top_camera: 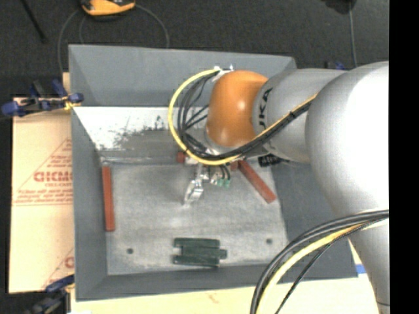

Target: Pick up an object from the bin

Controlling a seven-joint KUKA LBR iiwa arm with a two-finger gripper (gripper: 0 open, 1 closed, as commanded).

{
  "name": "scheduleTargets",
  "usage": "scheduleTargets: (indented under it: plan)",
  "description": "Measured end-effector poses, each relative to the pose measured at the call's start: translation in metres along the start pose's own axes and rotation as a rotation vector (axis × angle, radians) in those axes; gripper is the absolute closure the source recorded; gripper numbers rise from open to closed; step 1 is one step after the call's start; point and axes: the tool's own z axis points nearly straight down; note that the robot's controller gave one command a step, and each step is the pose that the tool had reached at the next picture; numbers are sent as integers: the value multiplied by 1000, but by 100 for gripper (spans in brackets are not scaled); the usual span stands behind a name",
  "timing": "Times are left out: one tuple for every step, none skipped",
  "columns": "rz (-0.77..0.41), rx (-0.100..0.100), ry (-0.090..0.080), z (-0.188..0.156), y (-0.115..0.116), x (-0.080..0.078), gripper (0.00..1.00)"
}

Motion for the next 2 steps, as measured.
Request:
scheduleTargets:
  plan:
    - [0,0,0,0,0,0,0]
    - [-57,3,17,-24,-28,-6,0]
